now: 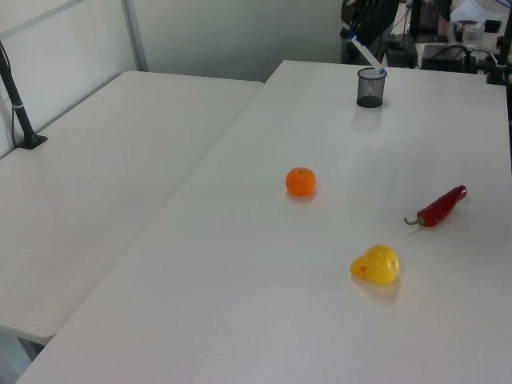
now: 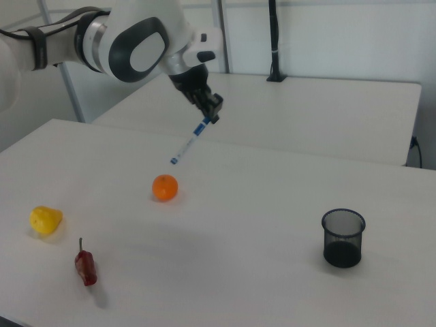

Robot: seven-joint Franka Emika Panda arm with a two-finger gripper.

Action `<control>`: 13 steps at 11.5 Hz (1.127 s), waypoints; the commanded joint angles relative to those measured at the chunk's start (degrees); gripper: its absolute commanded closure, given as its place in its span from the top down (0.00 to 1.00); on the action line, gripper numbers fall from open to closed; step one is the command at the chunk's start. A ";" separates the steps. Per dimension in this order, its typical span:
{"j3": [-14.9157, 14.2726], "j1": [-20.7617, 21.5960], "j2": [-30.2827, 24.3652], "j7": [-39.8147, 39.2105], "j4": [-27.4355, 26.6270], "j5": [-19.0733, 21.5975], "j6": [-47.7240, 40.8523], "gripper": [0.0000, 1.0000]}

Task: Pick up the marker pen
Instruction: 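Lift the marker up out of the pen cup, then carry the marker toward the red chili and lower it onto the table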

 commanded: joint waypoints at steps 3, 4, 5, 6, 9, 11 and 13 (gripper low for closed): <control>6.86 2.11 -0.73 -6.60 -7.05 0.99 -10.57 0.00; 8.00 2.20 -0.12 -7.47 -8.89 0.99 -10.14 0.00; 9.23 2.81 0.41 -8.35 -11.09 0.99 -9.96 0.00; 9.85 3.33 0.77 -8.45 -12.67 0.99 -9.18 0.00; 11.53 6.31 5.15 -7.92 -14.18 0.56 -6.71 0.00; 11.62 7.03 5.51 -7.92 -16.63 0.03 -4.96 0.00; 11.88 7.82 6.13 -7.92 -19.79 -0.15 1.08 0.00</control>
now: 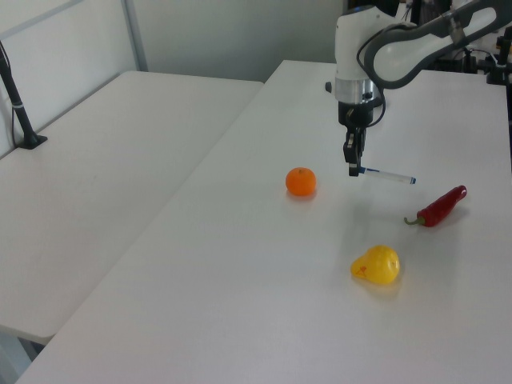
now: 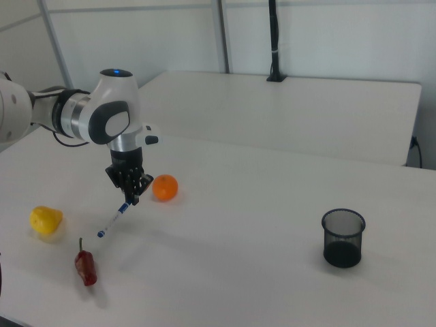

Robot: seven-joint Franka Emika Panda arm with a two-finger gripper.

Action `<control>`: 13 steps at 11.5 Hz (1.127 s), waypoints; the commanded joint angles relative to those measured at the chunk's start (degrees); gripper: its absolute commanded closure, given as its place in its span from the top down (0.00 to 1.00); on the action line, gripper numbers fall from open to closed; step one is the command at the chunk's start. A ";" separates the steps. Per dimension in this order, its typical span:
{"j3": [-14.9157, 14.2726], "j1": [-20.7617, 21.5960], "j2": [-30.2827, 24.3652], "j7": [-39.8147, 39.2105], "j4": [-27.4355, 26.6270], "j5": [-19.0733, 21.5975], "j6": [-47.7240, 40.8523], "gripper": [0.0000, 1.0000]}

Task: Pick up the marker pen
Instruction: 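Carry the marker toward the red chili and lower it onto the table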

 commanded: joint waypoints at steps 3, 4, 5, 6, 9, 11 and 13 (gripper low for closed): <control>0.90 0.74 0.39 -1.06 -7.46 -1.44 12.70 0.00; 0.90 0.83 0.82 -1.06 -7.99 -2.32 13.93 0.00; 0.99 0.83 1.18 -0.97 -8.43 -2.67 14.99 0.01; 0.91 0.83 1.44 -0.97 -8.52 -2.68 15.61 0.04; 0.91 0.74 1.44 -0.80 -8.17 -2.68 15.61 0.76; 0.90 0.57 1.18 -0.80 -7.91 -2.68 15.53 1.00; 0.99 0.39 0.92 -0.36 -7.73 -2.59 15.44 1.00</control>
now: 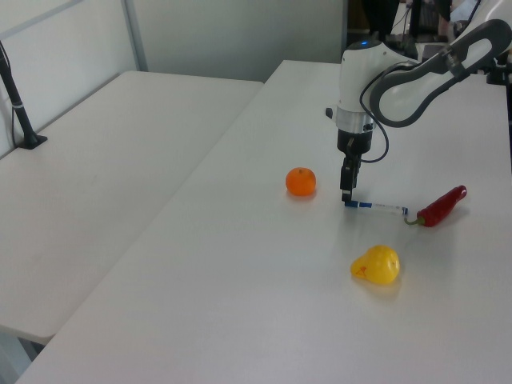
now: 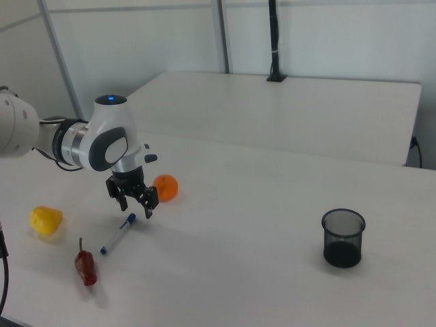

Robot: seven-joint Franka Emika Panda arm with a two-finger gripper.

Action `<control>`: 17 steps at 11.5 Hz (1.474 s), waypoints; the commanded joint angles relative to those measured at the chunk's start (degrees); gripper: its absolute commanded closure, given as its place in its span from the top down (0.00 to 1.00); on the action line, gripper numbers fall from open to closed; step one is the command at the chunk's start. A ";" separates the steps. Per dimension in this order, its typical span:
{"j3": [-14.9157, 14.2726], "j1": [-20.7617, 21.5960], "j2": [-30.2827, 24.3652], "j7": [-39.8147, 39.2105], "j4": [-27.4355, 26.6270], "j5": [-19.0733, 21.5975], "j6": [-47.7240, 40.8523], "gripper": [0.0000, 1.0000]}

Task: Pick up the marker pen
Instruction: 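Carry the marker toward the red chili and lower it onto the table, then open the gripper, release the marker, and raise the arm away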

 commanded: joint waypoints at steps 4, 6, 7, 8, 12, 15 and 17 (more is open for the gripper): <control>0.00 -0.64 -4.83 3.22 1.55 -0.45 -1.43 1.00; -0.09 -2.04 -7.82 3.93 6.20 -0.45 -11.67 1.00; -0.26 -2.66 -9.75 4.28 8.74 -0.36 -17.21 1.00; -0.35 -3.27 -11.77 4.28 10.77 -0.36 -21.88 1.00; -0.52 -5.30 -17.67 4.11 18.78 -0.45 -40.96 1.00; -0.96 -4.87 -21.80 4.37 19.32 -0.28 -46.35 1.00; -1.05 -4.60 -22.86 4.37 19.32 0.16 -46.80 1.00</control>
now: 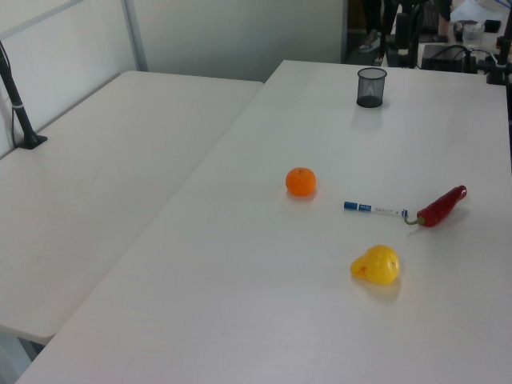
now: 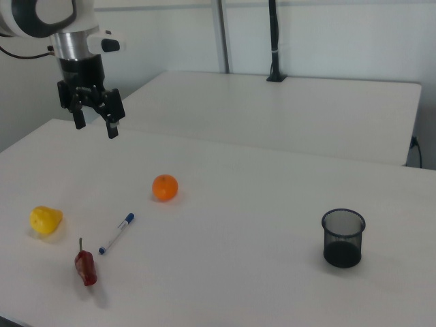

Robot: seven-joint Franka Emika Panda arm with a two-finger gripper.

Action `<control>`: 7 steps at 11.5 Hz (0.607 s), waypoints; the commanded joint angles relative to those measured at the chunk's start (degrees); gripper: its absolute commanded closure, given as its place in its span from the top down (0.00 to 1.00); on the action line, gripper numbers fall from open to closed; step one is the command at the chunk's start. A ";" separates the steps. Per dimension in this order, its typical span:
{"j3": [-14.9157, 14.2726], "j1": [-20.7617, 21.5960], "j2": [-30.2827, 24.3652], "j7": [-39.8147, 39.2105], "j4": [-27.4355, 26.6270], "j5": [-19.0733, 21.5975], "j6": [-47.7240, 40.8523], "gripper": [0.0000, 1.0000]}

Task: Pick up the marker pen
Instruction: 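Open the gripper, release the marker, and raise the arm away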

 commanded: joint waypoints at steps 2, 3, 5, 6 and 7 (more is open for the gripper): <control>-4.25 5.40 -1.47 1.16 -0.38 0.07 -0.52 1.00; -6.45 7.26 -1.29 0.46 -0.38 0.16 0.27 1.00; -6.65 7.63 -0.59 0.55 -0.82 0.24 5.79 1.00; -6.74 7.54 0.11 0.46 -0.74 0.24 7.47 1.00; -6.74 7.45 0.99 0.46 -0.74 0.24 9.23 1.00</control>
